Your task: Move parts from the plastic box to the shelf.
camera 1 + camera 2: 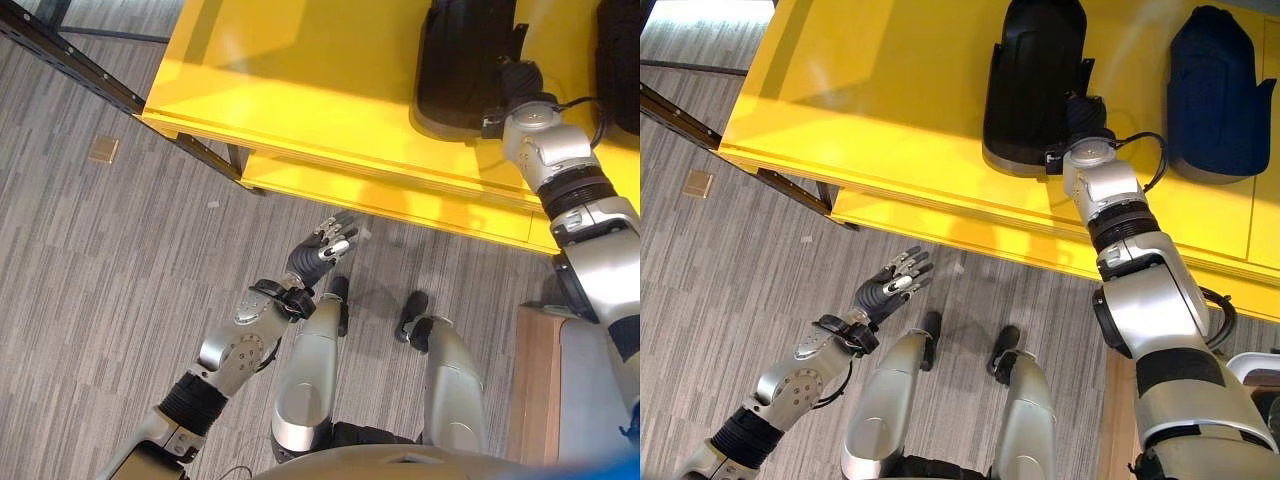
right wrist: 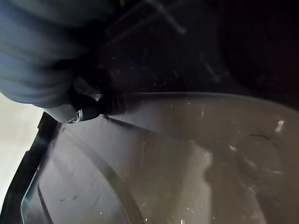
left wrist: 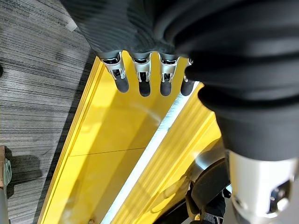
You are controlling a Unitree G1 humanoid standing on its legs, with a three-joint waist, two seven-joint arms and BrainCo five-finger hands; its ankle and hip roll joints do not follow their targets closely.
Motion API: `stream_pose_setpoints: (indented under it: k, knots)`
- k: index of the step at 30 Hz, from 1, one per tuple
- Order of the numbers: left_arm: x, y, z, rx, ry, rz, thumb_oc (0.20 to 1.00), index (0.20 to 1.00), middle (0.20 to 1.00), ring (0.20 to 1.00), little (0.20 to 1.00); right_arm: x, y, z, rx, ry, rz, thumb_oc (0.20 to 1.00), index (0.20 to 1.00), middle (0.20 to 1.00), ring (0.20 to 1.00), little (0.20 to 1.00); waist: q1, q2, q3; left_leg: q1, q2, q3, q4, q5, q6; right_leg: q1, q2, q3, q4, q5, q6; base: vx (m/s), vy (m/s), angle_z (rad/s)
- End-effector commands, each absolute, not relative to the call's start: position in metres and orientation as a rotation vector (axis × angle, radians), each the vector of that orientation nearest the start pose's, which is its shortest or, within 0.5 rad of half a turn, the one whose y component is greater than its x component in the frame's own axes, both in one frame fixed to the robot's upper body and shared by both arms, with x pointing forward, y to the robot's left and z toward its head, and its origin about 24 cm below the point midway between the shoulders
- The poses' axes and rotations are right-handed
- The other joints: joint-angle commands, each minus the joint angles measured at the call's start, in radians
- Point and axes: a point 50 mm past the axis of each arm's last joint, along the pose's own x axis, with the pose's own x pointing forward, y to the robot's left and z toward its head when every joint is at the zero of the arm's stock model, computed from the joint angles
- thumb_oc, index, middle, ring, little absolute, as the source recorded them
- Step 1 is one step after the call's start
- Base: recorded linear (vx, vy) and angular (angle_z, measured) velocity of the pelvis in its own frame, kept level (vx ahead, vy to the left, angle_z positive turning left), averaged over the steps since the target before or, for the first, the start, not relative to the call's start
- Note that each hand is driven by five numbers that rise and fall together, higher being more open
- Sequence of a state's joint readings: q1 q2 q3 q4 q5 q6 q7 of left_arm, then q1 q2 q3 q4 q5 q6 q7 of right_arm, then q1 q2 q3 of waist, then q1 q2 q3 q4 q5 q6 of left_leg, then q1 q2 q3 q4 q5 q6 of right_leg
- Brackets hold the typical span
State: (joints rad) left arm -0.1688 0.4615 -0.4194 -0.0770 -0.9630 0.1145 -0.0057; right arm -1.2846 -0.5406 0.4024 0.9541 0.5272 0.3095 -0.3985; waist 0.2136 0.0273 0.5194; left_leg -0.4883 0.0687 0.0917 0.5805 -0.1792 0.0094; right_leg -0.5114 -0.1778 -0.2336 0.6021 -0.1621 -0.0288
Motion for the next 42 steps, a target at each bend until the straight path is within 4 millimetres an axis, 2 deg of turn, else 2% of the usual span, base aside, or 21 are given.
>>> stream_pose_setpoints:
  k: [1, 10, 13, 28, 42]
  knots:
    - [0.248, 0.109, 0.087, -0.490, 0.105, -0.590, 1.000, 1.000, 1.000, 1.000, 1.000, 0.406, -0.217, 0.338, -0.215, -0.276, -0.445, 0.200, 0.200, 0.200, 0.200, 0.200, 0.023, 0.024, 0.001, 0.048, 0.032, -0.016, -0.111, 0.070, -0.040, 0.085, -0.047, -0.060, 0.102, -0.097, 0.051, 0.06, -0.005, 0.01]
    - [0.245, 0.112, 0.083, -0.504, 0.134, -0.567, 1.000, 1.000, 1.000, 1.000, 1.000, 0.395, -0.217, 0.369, -0.258, -0.373, -0.464, 0.200, 0.200, 0.200, 0.200, 0.200, 0.024, 0.025, 0.001, 0.058, 0.041, -0.020, -0.128, 0.083, -0.050, 0.091, -0.049, -0.066, 0.108, -0.106, 0.049, 0.08, -0.002, 0.00]
    - [0.243, 0.114, 0.081, -0.505, 0.140, -0.567, 1.000, 1.000, 1.000, 1.000, 1.000, 0.394, -0.219, 0.373, -0.272, -0.371, -0.472, 0.200, 0.200, 0.200, 0.200, 0.200, 0.028, 0.022, 0.001, 0.068, 0.045, -0.017, -0.142, 0.091, -0.053, 0.100, -0.048, -0.073, 0.101, -0.107, 0.047, 0.09, -0.014, 0.01]
    - [0.238, 0.122, 0.073, -0.503, 0.182, -0.554, 1.000, 1.000, 1.000, 1.000, 1.000, 0.391, -0.229, 0.380, -0.287, -0.340, -0.536, 0.200, 0.200, 0.200, 0.200, 0.200, 0.052, 0.017, 0.001, 0.077, 0.070, -0.012, -0.185, 0.130, -0.072, 0.104, -0.055, -0.113, 0.123, -0.121, 0.046, 0.06, -0.028, 0.07]
    - [0.233, 0.127, 0.069, -0.515, 0.190, -0.575, 1.000, 1.000, 1.000, 1.000, 1.000, 0.395, -0.233, 0.371, -0.300, -0.337, -0.591, 0.200, 0.200, 0.200, 0.200, 0.200, 0.067, 0.050, 0.001, -0.021, 0.110, -0.005, -0.248, 0.208, -0.098, -0.011, -0.053, -0.142, 0.145, -0.115, 0.047, -0.01, -0.031, 0.07]
